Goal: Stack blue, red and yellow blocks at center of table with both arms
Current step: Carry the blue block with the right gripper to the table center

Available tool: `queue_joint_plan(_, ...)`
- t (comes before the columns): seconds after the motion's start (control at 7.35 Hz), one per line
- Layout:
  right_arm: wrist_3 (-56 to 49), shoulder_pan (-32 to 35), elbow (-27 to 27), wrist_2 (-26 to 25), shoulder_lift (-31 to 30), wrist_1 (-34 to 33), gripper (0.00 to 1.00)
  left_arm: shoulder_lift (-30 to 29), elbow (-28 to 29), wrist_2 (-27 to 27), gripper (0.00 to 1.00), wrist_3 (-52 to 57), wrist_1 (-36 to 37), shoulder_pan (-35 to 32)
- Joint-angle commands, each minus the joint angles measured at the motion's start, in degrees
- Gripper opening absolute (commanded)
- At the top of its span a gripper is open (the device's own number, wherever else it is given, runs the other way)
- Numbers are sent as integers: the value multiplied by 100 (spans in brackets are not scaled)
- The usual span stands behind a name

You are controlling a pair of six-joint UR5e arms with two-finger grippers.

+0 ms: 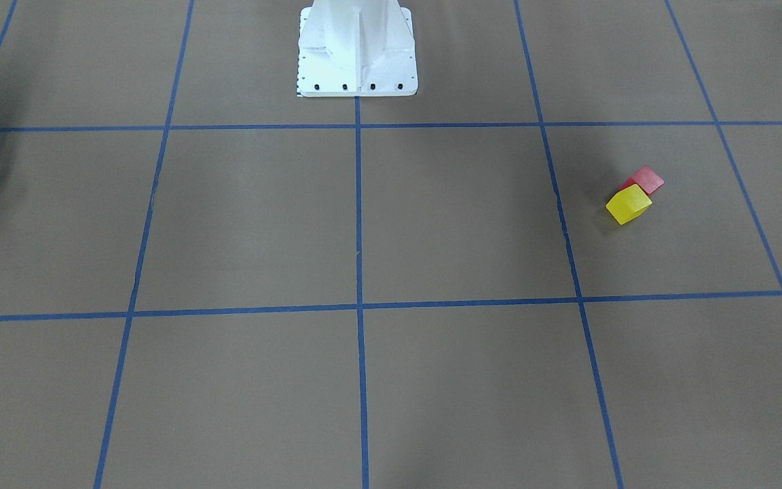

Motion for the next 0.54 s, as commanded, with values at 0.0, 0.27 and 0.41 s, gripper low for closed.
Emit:
queue_joint_plan(0.0, -4, 212, 1013, 103, 446, -1526, 0, 2, -9, 0, 100, 0, -5, -9)
queue_joint_plan(0.27, -56, -301, 1115, -97, 2390, -3740, 0, 2, -62, 0, 100, 0, 12, -9)
queue_joint_plan(0.41, -65, -845, 871, -656, 3532, -4421, 0, 2, -97, 0, 100, 0, -5, -9)
